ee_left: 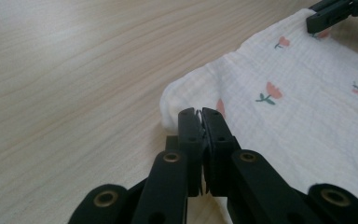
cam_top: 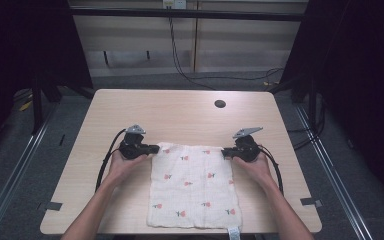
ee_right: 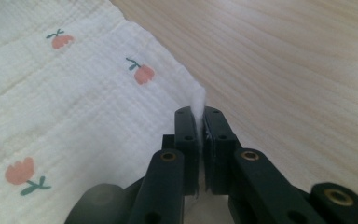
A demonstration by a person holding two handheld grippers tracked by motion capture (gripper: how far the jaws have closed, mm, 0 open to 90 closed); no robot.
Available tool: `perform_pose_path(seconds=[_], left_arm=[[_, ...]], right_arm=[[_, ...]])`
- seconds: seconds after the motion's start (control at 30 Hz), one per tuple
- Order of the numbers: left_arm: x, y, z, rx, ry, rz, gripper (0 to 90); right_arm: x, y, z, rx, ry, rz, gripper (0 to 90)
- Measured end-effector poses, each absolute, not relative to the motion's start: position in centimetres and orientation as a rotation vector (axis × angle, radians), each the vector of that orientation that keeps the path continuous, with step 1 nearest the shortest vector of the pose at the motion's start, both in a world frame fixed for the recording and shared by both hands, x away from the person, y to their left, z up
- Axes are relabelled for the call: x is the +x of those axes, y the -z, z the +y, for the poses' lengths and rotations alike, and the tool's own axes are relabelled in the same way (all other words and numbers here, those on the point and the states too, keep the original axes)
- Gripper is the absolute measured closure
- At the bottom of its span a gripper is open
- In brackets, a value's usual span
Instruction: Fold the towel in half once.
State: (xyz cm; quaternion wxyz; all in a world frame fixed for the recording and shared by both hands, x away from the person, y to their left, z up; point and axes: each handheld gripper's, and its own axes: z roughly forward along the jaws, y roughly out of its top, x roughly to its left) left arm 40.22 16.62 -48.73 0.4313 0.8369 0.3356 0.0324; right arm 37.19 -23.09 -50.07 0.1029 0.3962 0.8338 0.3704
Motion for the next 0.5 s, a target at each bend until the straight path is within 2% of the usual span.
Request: perform_pose_path(seconds=[0.5], left_arm=[[39.9, 47.3, 17.6, 2.029, -0.087, 0.804, 87.9]], right_arm=[[36.9, 48.7, -23.6, 1.168, -1.226, 2.428, 86.3]])
